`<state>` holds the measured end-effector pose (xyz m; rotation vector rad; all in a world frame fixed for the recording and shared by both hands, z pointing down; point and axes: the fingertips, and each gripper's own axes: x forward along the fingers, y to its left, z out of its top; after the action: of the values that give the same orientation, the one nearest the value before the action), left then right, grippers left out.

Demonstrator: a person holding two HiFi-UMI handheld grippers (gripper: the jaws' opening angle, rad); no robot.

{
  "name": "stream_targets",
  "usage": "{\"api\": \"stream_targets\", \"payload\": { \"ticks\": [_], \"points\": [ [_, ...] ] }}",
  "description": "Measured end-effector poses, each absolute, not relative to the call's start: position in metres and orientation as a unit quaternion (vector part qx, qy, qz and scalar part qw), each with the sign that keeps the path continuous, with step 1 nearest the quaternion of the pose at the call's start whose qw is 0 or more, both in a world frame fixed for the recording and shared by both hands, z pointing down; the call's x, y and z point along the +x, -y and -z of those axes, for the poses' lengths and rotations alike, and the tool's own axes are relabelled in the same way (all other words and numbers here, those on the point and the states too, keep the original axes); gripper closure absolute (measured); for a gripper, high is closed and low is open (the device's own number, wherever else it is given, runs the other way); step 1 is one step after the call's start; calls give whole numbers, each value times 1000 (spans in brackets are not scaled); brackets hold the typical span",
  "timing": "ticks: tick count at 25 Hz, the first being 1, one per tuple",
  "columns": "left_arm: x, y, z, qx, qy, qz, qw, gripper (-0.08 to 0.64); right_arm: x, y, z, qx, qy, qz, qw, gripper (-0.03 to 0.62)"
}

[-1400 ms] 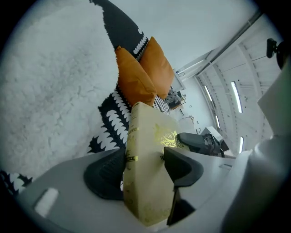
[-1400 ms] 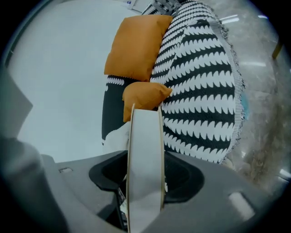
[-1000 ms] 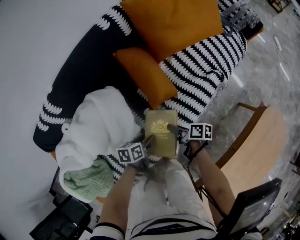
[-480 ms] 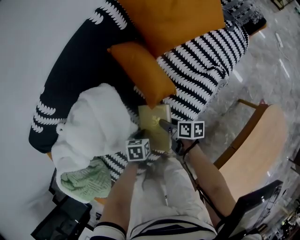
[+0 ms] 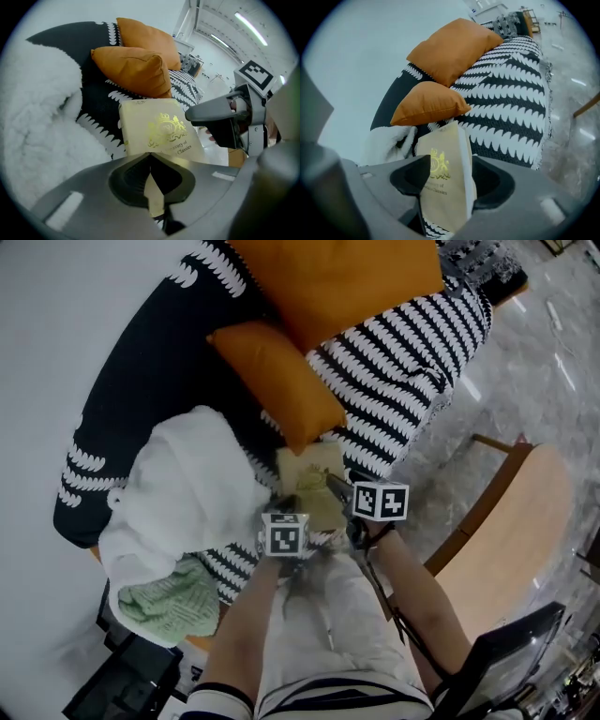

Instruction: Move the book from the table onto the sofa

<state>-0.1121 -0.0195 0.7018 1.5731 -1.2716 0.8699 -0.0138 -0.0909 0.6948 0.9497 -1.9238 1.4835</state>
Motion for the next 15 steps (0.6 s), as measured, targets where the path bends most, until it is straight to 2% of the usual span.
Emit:
{"api": "stream_targets", "payload": {
  "ticks": [3,7,9,11,15],
  "points": [
    [-112,17,-698,633,521,-332,467,555,-7,87,-693,355,710,-551,256,327],
    [-110,24,-689,648,520,-295,471,557,0,83,-689,356,715,-545,256,371],
    [-112,27,-680,654,527,-265,473,557,5,82,-687,370,717,-530,262,450],
    [-110,24,-672,662,526,-240,477,557,11,78,-684,384,721,-510,270,574],
    [-102,17,-656,687,513,-210,471,557,5,63,-677,375,731,-504,265,589]
  ]
}}
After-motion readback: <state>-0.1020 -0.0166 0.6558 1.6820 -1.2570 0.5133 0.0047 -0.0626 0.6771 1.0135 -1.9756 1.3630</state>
